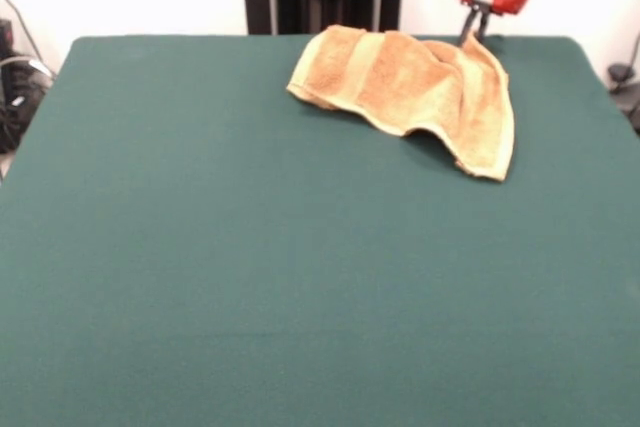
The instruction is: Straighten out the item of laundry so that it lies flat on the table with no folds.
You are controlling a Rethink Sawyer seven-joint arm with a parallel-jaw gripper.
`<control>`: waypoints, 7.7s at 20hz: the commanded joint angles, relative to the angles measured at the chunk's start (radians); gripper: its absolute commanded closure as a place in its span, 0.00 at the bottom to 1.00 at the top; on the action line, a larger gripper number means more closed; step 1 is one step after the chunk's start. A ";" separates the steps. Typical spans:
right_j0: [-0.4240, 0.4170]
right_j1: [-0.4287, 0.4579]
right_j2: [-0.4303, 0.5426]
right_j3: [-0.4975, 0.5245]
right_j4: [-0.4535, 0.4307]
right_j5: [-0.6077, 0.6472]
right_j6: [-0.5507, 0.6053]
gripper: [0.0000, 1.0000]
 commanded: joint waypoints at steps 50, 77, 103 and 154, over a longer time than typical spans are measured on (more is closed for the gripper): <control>-0.089 0.096 -0.092 -0.316 -0.436 0.656 0.007 1.00; -0.093 0.091 -0.135 -0.425 -0.452 0.775 0.058 1.00; -0.133 0.093 -0.112 -0.426 -0.504 0.805 0.052 0.00; -0.295 -0.100 -0.076 -0.498 -0.637 1.154 0.039 0.00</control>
